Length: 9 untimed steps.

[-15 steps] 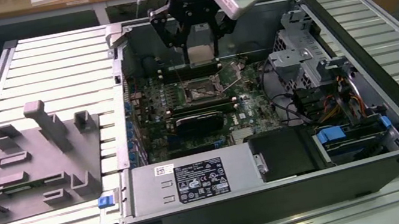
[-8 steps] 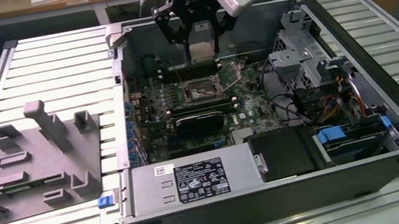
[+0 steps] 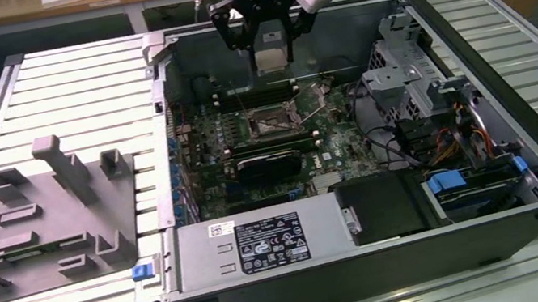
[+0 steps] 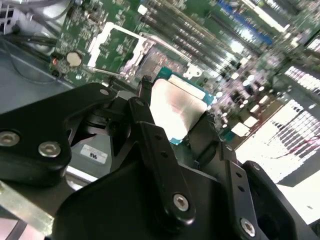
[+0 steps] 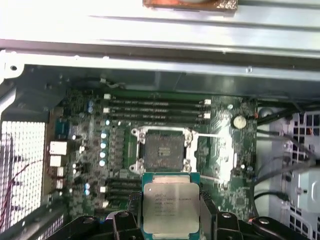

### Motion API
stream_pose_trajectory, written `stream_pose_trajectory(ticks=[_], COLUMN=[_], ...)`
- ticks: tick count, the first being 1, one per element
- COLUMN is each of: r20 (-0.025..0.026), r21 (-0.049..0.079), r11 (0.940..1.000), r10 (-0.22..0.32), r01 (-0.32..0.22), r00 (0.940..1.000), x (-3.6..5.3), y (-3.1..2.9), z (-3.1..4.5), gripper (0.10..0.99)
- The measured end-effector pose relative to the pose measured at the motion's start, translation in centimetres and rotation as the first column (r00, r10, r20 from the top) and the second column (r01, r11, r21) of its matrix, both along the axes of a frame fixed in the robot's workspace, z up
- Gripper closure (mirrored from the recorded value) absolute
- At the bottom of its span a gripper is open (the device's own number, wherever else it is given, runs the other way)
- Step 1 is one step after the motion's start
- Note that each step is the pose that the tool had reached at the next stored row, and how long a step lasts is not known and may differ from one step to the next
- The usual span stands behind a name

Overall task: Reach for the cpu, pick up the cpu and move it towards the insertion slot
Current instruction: 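Pick up the cpu and move it towards the insertion slot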

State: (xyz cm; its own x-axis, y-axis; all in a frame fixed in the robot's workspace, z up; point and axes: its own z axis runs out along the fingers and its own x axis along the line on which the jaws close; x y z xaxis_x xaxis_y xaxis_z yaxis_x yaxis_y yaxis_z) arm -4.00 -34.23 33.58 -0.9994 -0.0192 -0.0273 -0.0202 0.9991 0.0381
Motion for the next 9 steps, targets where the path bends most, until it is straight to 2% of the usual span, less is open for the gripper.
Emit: stream_pose_trajectory(ticks=[3, 6, 9], r20=[0.0001, 0.0, -0.0006], r21=[0.0, 0.0, 0.0], r11=[1.0, 1.0, 1.0], r10=[0.0, 0.0, 0.0], r01=[0.0, 0.0, 0.0], r00=[1.0, 1.0, 1.0], x=[0.13, 0.28, 0.44], y=[1.04, 1.82, 2.08], z=[-0.22, -0.47, -0.65], gripper=[0.545, 0.545, 0.545])
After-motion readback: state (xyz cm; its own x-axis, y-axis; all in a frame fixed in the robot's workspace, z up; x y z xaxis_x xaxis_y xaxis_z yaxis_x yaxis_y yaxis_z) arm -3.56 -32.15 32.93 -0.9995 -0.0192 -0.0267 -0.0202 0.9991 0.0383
